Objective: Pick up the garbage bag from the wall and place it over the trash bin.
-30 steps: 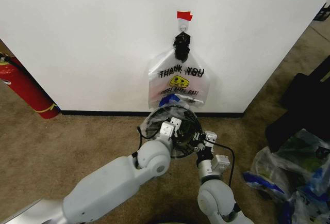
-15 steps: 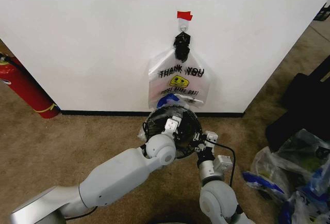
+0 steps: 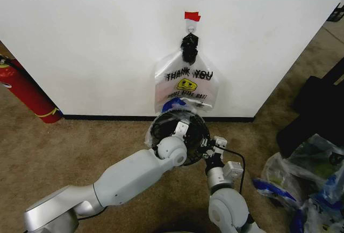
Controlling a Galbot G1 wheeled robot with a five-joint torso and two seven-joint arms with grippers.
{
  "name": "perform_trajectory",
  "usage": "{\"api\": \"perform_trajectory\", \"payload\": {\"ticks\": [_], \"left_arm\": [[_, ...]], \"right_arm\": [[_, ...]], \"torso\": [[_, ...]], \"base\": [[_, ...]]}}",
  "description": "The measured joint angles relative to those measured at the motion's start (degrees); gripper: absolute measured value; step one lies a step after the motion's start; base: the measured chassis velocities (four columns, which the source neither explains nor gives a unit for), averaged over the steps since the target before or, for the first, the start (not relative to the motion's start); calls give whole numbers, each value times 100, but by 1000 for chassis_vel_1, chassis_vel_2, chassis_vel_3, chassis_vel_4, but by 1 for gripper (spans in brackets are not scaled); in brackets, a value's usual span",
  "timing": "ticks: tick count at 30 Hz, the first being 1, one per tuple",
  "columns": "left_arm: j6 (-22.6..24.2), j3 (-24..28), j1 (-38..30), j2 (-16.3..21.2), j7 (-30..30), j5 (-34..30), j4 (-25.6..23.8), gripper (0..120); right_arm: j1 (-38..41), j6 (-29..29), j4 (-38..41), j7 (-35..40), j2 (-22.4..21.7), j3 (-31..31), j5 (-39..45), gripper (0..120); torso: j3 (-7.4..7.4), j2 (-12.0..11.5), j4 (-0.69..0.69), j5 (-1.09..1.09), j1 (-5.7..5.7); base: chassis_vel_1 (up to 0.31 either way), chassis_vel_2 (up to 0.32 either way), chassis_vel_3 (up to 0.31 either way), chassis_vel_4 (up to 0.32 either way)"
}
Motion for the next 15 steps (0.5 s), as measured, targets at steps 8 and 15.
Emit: {"api": "perform_trajectory", "payload": {"ticks": [8, 15], "left_arm": [[-62, -4, -7, 65, 27, -74, 46, 0], [-186, -16, 86, 405, 168, -152, -559, 0]], "right_arm": [[-10, 9, 50, -9, -47, 34, 12, 0], [93, -14, -34, 54, -46, 74, 90, 0]], "torso": [[0, 0, -1, 0, 0], [0, 0, 0, 0, 0]], "base": [[0, 0, 0, 0], [0, 0, 0, 0]]}}
